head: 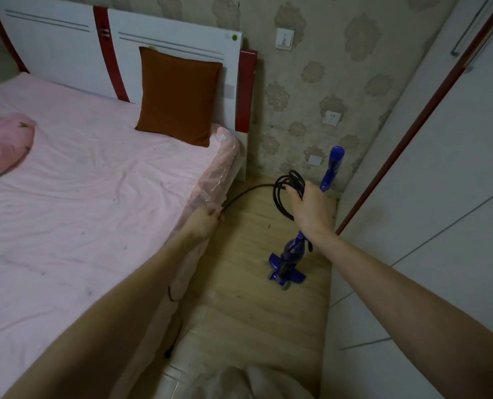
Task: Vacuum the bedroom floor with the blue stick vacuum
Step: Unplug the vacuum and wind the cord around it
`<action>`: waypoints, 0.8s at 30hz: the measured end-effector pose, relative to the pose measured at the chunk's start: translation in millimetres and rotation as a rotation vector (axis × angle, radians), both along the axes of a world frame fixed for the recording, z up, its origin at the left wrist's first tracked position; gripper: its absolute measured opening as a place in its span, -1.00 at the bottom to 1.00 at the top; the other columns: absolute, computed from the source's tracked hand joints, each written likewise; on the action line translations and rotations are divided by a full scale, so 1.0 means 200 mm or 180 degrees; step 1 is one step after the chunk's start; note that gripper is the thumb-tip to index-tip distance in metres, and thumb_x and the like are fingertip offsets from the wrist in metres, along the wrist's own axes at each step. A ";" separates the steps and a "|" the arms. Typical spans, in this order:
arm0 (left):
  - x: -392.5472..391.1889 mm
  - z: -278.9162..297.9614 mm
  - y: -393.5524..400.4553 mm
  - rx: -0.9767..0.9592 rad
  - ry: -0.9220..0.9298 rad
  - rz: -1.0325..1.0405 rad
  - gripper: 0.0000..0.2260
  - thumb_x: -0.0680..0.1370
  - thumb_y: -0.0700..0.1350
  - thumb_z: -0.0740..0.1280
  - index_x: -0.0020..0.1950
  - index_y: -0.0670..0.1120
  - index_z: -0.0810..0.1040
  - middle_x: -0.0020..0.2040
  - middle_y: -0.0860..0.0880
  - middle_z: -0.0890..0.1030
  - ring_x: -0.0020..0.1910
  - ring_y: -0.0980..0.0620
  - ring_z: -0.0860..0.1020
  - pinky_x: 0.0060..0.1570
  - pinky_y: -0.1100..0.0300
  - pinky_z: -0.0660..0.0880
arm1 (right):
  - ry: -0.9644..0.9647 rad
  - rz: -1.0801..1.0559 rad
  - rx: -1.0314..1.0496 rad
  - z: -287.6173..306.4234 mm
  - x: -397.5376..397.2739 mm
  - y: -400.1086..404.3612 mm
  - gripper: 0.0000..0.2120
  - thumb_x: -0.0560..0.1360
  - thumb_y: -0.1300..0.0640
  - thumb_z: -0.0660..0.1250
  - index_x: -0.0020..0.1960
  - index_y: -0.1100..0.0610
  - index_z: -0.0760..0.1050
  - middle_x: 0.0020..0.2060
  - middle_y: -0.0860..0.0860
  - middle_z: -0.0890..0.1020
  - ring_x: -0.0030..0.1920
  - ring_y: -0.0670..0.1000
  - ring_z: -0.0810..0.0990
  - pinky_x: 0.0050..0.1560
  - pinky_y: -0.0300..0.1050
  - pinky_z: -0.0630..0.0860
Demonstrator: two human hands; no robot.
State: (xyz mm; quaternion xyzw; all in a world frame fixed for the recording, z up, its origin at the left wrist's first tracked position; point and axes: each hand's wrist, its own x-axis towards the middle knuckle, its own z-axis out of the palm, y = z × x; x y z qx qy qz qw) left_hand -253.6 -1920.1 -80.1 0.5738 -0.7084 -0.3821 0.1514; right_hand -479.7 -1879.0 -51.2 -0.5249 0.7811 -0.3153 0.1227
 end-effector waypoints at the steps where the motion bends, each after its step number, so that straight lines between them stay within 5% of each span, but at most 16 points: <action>1: -0.02 0.12 -0.02 0.0137 0.0122 -0.0189 -0.71 0.66 -0.16 0.10 -0.09 -0.20 0.58 -0.15 -0.02 0.50 -0.20 0.04 0.48 -0.12 0.19 0.35 | -0.0089 0.0073 0.0055 -0.01 0.00 -0.01 -0.72 0.62 -0.08 0.17 -0.01 0.12 0.49 -0.29 -0.04 0.56 -0.23 0.03 0.58 -0.03 0.10 0.54; 5: -0.06 0.50 -0.03 0.0990 0.1195 -0.1066 -0.66 0.69 -0.09 0.06 -0.25 -0.05 0.44 -0.41 0.03 0.31 -0.47 0.14 0.24 -0.43 0.30 0.22 | -0.0928 0.0491 0.0343 -0.01 0.02 -0.03 -0.81 0.64 0.01 0.17 -0.02 0.08 0.47 -0.27 -0.02 0.54 -0.28 -0.04 0.52 -0.27 -0.11 0.44; 8: 0.03 0.53 -0.13 0.1383 0.2179 -0.0762 -0.67 0.69 -0.08 0.03 -0.25 -0.06 0.39 -0.43 0.05 0.21 -0.49 0.14 0.16 -0.47 0.29 0.13 | -0.1593 0.0327 0.0431 0.01 -0.02 -0.03 -0.80 0.64 0.02 0.18 -0.14 0.01 0.42 -0.36 -0.04 0.46 -0.37 -0.06 0.42 -0.33 -0.15 0.33; 13: 0.32 0.26 -0.21 0.1457 0.1698 -0.0357 -0.70 0.59 0.06 0.17 -0.28 -0.05 0.41 -0.41 0.03 0.21 -0.45 0.12 0.17 -0.38 0.27 0.23 | -0.1125 -0.0070 0.0190 0.07 -0.17 -0.01 -0.82 0.64 0.07 0.18 -0.04 0.15 0.46 -0.23 0.03 0.53 -0.23 -0.02 0.51 -0.25 -0.13 0.36; 18: 0.33 0.06 -0.13 0.1189 0.1792 0.0220 -0.69 0.64 0.02 0.18 -0.25 -0.09 0.43 -0.35 0.01 0.37 -0.30 0.07 0.36 0.04 0.15 0.36 | -0.0816 -0.0742 0.0166 0.06 -0.23 0.00 -0.72 0.66 0.04 0.13 0.15 0.23 0.47 -0.11 0.09 0.55 -0.15 0.04 0.50 -0.31 -0.13 0.30; 24: 0.19 0.07 -0.17 0.1215 0.2382 0.1911 -0.69 0.59 0.03 0.31 -0.30 -0.08 0.42 -0.51 0.04 0.23 -0.54 0.10 0.20 -0.38 0.24 0.25 | -0.0458 -0.1041 -0.0107 0.02 -0.14 0.06 -0.76 0.65 0.06 0.13 0.16 0.21 0.44 -0.13 0.01 0.50 -0.12 0.03 0.53 -0.18 -0.09 0.39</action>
